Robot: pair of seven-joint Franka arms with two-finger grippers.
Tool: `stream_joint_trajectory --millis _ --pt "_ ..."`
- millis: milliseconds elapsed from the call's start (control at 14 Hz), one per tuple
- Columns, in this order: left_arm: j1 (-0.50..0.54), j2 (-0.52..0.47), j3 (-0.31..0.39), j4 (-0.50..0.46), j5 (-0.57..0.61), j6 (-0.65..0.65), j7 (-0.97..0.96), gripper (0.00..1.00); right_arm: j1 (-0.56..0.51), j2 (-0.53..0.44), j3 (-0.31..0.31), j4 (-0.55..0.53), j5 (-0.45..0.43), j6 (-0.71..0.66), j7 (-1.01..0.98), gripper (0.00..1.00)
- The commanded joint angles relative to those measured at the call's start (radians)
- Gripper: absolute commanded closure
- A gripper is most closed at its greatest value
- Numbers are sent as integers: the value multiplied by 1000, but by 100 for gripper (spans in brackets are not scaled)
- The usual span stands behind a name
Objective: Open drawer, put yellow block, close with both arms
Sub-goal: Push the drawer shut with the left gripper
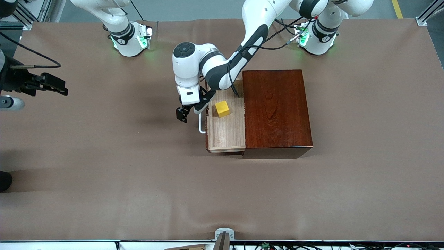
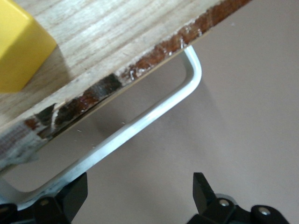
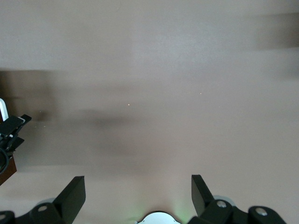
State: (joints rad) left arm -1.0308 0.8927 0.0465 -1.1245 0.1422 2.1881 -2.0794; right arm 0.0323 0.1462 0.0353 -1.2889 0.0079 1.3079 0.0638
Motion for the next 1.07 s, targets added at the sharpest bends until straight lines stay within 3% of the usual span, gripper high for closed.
stream_joint_trajectory --millis 0,143,429,1000 --pt "32 -38 19 -1 22 -183 5 0 11 -147 -20 -192 15 89 -27 0" --pt "57 -41 19 -1 17 -259 4 0 8 -203 -29 -285 15 149 -88 0" --pt "104 -63 18 -8 11 -451 5 0 6 -189 -31 -260 0 149 -107 0" --pt "155 -90 13 -3 7 -524 2 0 -6 -186 -32 -256 15 151 -113 0"
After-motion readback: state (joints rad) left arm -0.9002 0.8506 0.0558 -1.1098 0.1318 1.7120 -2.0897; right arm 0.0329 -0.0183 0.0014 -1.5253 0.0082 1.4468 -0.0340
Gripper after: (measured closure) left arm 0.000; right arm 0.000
